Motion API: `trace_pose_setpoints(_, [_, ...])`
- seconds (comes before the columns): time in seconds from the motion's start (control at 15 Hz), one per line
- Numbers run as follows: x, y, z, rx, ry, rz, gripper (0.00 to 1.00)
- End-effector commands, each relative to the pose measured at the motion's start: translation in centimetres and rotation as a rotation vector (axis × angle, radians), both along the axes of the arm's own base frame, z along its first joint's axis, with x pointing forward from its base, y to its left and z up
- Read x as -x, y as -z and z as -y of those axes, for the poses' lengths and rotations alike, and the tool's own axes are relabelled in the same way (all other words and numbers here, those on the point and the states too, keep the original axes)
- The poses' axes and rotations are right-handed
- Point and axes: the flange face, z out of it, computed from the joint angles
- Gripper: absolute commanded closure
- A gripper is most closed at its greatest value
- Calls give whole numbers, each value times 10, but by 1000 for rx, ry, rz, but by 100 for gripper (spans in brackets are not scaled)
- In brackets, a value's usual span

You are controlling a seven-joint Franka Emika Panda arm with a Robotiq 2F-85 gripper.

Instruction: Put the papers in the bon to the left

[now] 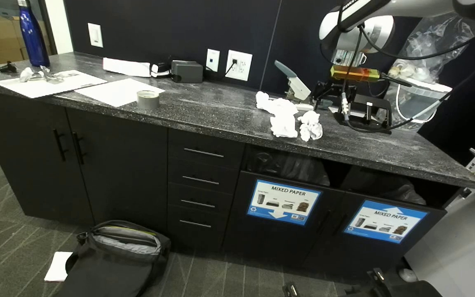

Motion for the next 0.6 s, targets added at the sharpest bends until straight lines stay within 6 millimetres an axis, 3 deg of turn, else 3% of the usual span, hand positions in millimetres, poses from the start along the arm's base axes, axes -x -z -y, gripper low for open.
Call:
trace_pose_setpoints(0.0, [-21, 16, 13, -20, 27, -86, 0])
trace_pose_setpoints(0.53, [-31, 21, 31, -163, 36, -110, 0])
